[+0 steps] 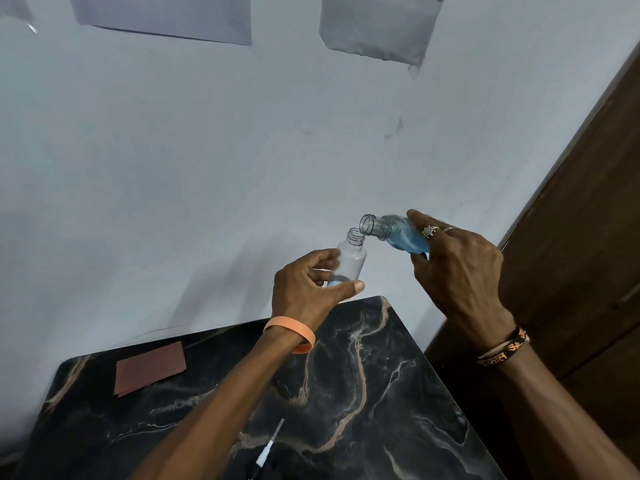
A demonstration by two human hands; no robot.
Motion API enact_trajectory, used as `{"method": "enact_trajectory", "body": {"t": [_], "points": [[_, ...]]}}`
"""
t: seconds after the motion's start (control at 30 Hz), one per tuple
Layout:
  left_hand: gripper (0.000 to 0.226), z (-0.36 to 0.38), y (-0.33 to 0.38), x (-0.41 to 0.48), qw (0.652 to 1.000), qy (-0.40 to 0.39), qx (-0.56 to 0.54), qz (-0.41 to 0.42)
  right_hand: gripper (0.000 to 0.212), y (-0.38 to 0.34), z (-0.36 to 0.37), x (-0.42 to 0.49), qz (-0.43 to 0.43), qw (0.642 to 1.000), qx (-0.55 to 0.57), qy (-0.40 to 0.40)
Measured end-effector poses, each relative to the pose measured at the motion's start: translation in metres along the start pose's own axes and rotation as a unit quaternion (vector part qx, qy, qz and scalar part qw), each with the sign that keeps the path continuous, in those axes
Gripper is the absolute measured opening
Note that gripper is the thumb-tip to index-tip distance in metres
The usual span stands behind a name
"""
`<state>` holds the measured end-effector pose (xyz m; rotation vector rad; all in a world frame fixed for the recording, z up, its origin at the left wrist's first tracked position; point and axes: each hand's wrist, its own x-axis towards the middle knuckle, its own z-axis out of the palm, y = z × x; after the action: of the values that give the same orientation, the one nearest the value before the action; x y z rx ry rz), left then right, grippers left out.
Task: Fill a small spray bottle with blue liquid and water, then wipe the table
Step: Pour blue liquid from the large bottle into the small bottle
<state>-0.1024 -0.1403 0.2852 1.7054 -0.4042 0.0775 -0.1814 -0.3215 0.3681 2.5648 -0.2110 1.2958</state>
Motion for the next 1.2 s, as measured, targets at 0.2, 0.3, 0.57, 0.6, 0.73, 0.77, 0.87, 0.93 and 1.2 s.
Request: {"method": "enact_trajectory", "body": {"t": [0.2,0.3,0.57,0.6,0.73,0.77,0.87,0.93,1.2], "points": [[0.063,0.001,0.000,0.002,1.000,0.007,-0.003,0.000,0.057,0.002,0.002,0.003,-0.006,1.000,-0.001,-0.002],[0.062,0.001,0.002,0.003,1.000,0.011,-0.009,-0.003,0.057,0.002,0.002,0.005,-0.010,1.000,-0.004,-0.006],[0.063,0.003,0.002,0.004,1.000,0.014,-0.014,-0.002,0.058,0.002,-0.002,0.008,-0.022,1.000,-0.016,-0.005],[0.062,0.002,0.002,0.005,1.000,0.013,-0.013,-0.002,0.058,0.002,-0.002,0.008,-0.023,1.000,-0.017,-0.006],[0.063,0.002,0.001,0.006,1.000,0.011,-0.021,0.000,0.056,0.003,0.000,0.008,-0.016,1.000,0.003,-0.014],[0.063,0.002,0.001,0.006,1.000,0.011,-0.021,0.001,0.054,0.003,0.000,0.008,-0.015,1.000,0.006,-0.016],[0.064,0.003,0.001,0.007,1.000,0.010,-0.020,0.003,0.052,0.004,-0.001,0.009,-0.014,1.000,0.006,-0.018],[0.064,0.003,0.000,0.007,1.000,0.010,-0.020,0.004,0.052,0.004,-0.001,0.010,-0.016,1.000,0.005,-0.016],[0.058,0.003,0.002,0.008,1.000,0.012,-0.023,0.006,0.052,0.004,-0.002,0.011,-0.020,1.000,0.002,-0.010]]}}
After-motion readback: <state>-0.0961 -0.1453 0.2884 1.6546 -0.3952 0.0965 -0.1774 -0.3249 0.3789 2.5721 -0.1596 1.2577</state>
